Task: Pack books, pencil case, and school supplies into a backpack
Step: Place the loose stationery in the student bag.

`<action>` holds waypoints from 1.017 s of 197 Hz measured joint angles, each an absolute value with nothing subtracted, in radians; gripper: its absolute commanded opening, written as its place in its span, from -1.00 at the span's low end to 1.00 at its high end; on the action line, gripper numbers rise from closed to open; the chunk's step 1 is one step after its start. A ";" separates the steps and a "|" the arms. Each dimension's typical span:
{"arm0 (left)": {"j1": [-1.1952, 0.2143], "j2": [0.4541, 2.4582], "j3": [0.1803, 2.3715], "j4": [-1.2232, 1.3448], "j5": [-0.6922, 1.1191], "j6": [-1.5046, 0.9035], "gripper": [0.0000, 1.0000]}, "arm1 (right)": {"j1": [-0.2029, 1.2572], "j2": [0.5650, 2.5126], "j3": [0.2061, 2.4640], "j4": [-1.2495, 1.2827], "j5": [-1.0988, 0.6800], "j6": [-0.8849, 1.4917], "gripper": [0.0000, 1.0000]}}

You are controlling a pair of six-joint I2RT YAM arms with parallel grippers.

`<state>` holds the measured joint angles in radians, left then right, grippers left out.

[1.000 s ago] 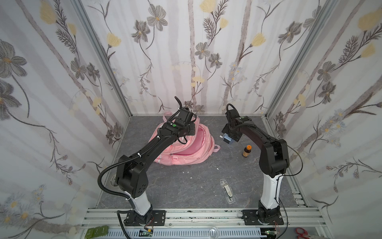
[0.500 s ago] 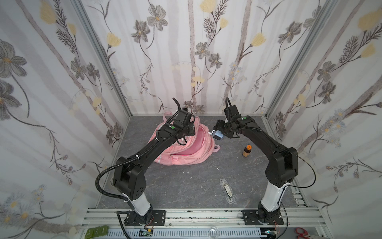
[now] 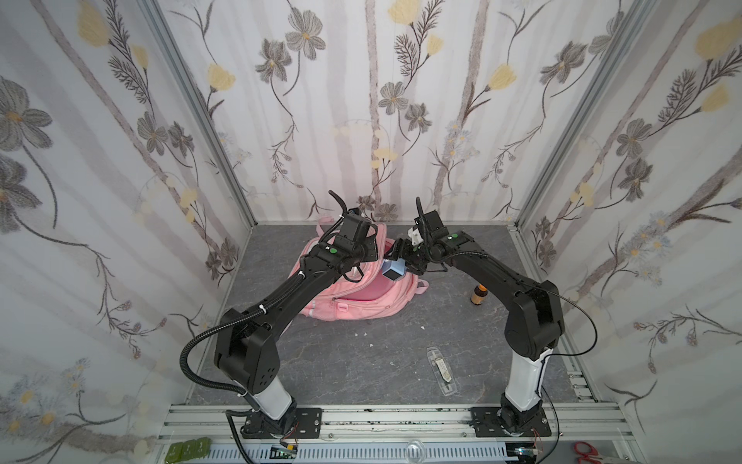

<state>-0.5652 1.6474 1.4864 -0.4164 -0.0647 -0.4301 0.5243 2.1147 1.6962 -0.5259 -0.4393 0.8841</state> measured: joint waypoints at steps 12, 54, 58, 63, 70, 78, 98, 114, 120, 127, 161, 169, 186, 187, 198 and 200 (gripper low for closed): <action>-0.567 1.647 1.488 -0.415 -0.058 -0.439 -1.00 | 0.529 2.145 1.710 -0.508 -0.459 0.902 0.40; -0.573 1.647 1.492 -0.416 -0.054 -0.462 -1.00 | 0.532 2.216 1.743 -0.468 -0.498 0.939 0.60; -0.573 1.647 1.492 -0.416 -0.053 -0.464 -1.00 | 0.533 2.220 1.743 -0.467 -0.498 0.942 0.64; -0.573 1.647 1.492 -0.416 -0.052 -0.466 -1.00 | 0.534 2.223 1.743 -0.466 -0.499 0.942 0.69; -0.573 1.646 1.492 -0.416 -0.052 -0.467 -1.00 | 0.537 2.226 1.743 -0.466 -0.501 0.949 0.75; -0.573 1.644 1.492 -0.417 -0.052 -0.467 -1.00 | 0.539 2.227 1.743 -0.466 -0.506 0.949 0.77; -0.573 1.639 1.492 -0.419 -0.058 -0.467 -1.00 | 0.541 2.227 1.743 -0.449 -0.519 0.956 0.90; -0.573 1.635 1.492 -0.420 -0.061 -0.466 -1.00 | 0.540 2.226 1.743 -0.447 -0.524 0.959 0.90; -0.573 1.634 1.492 -0.420 -0.066 -0.464 -1.00 | 0.538 2.226 1.743 -0.446 -0.529 0.959 0.85; -0.573 1.634 1.492 -0.420 -0.068 -0.458 -1.00 | 0.537 2.225 1.744 -0.446 -0.529 0.957 0.78; -0.573 1.620 1.492 -0.427 -0.088 -0.435 -1.00 | 0.514 2.161 1.716 -0.456 -0.515 0.933 0.76; -0.573 1.610 1.492 -0.432 -0.095 -0.418 -1.00 | 0.501 2.133 1.701 -0.458 -0.509 0.925 0.76; -0.573 1.588 1.492 -0.439 -0.105 -0.386 -0.47 | 0.462 2.071 1.670 -0.467 -0.464 0.894 0.76; -0.573 1.586 1.492 -0.439 -0.106 -0.384 -0.43 | 0.461 2.069 1.669 -0.468 -0.463 0.892 0.77; -0.573 1.561 1.486 -0.427 -0.112 -0.350 -0.02 | 0.432 2.032 1.651 -0.491 -0.437 0.865 0.78; -0.573 1.557 1.484 -0.421 -0.112 -0.347 0.06 | 0.429 2.029 1.649 -0.493 -0.434 0.862 0.78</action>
